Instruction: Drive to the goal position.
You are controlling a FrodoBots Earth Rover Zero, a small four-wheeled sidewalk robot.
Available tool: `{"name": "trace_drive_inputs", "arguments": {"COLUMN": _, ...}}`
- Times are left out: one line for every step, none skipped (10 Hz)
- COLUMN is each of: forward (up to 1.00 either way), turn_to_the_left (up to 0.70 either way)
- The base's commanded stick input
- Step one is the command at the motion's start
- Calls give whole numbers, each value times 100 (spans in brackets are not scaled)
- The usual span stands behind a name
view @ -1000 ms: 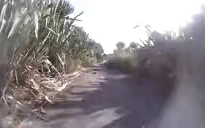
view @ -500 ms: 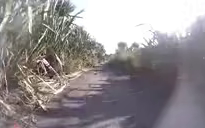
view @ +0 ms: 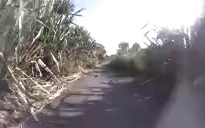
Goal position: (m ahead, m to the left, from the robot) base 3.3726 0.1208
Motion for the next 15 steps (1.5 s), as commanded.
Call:
{"name": "trace_drive_inputs", "arguments": {"forward": 45, "turn_to_the_left": 0}}
{"name": "trace_drive_inputs", "arguments": {"forward": 45, "turn_to_the_left": 0}}
{"name": "trace_drive_inputs", "arguments": {"forward": 45, "turn_to_the_left": 0}}
{"name": "trace_drive_inputs", "arguments": {"forward": 45, "turn_to_the_left": 0}}
{"name": "trace_drive_inputs", "arguments": {"forward": 45, "turn_to_the_left": 0}}
{"name": "trace_drive_inputs", "arguments": {"forward": 45, "turn_to_the_left": 0}}
{"name": "trace_drive_inputs", "arguments": {"forward": 45, "turn_to_the_left": 0}}
{"name": "trace_drive_inputs", "arguments": {"forward": 45, "turn_to_the_left": 0}}
{"name": "trace_drive_inputs", "arguments": {"forward": 45, "turn_to_the_left": 0}}
{"name": "trace_drive_inputs", "arguments": {"forward": 45, "turn_to_the_left": 0}}
{"name": "trace_drive_inputs", "arguments": {"forward": 45, "turn_to_the_left": 0}}
{"name": "trace_drive_inputs", "arguments": {"forward": 45, "turn_to_the_left": 0}}
{"name": "trace_drive_inputs", "arguments": {"forward": 45, "turn_to_the_left": -8}}
{"name": "trace_drive_inputs", "arguments": {"forward": 45, "turn_to_the_left": -15}}
{"name": "trace_drive_inputs", "arguments": {"forward": 45, "turn_to_the_left": -20}}
